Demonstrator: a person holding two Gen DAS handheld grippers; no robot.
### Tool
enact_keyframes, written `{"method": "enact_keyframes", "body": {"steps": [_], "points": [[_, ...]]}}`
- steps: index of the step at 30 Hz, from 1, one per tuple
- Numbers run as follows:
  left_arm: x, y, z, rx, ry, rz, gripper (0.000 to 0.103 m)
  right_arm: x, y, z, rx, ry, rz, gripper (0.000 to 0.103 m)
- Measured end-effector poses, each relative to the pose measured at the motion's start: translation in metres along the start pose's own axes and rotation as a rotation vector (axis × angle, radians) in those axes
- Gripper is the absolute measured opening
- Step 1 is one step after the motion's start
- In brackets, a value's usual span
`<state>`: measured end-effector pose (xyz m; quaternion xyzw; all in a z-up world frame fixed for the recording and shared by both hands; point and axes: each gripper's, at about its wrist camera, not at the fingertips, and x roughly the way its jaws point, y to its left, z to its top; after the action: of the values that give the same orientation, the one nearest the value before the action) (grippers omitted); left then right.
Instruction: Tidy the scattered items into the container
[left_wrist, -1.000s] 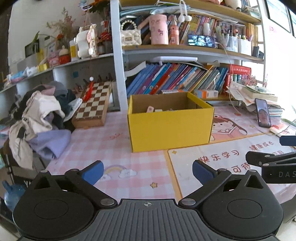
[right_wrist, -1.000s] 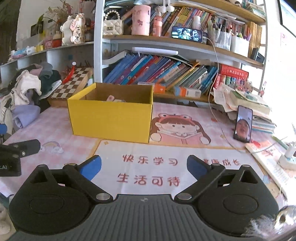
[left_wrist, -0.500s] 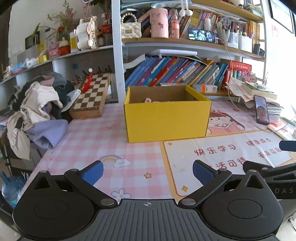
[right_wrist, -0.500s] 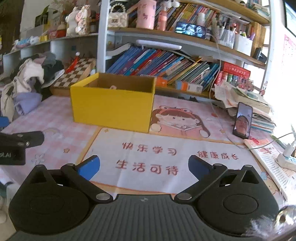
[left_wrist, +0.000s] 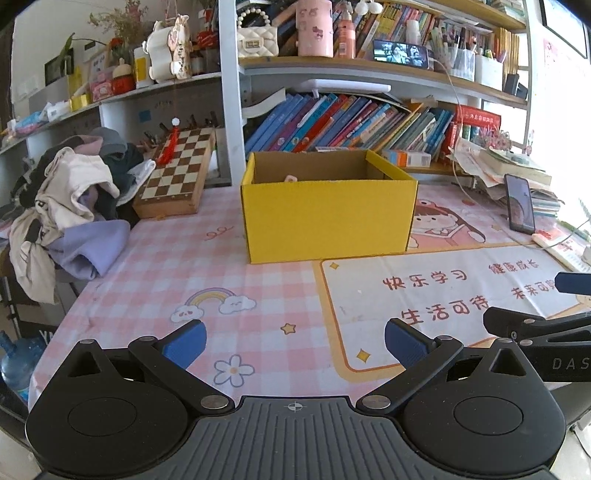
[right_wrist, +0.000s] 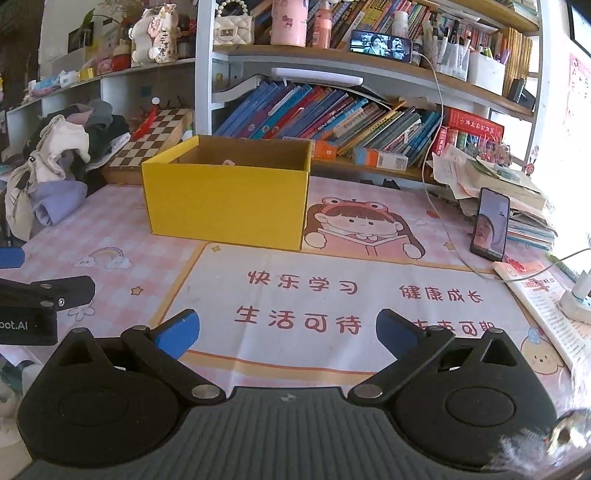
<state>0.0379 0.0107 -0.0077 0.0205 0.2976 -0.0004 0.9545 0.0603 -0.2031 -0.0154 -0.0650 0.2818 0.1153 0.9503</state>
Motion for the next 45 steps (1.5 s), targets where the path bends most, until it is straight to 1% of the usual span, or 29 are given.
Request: {"method": "enact_keyframes", "body": {"steps": [6, 16, 45], "points": [[0.0003, -0.0022, 0.0003, 0.01, 0.002, 0.001, 0.103, 0.0001, -0.0003, -0.0006, -0.002, 0.003, 0.003, 0.103], [0.0026, -0.0043, -0.0021, 0.018, 0.029, -0.007, 0.103, 0.0009, -0.001, -0.0017, -0.003, 0.013, 0.01, 0.103], [0.0058, -0.003, -0.0046, 0.028, 0.048, -0.018, 0.103, 0.0057, 0.0048, -0.0005, -0.005, 0.028, 0.02, 0.103]]}}
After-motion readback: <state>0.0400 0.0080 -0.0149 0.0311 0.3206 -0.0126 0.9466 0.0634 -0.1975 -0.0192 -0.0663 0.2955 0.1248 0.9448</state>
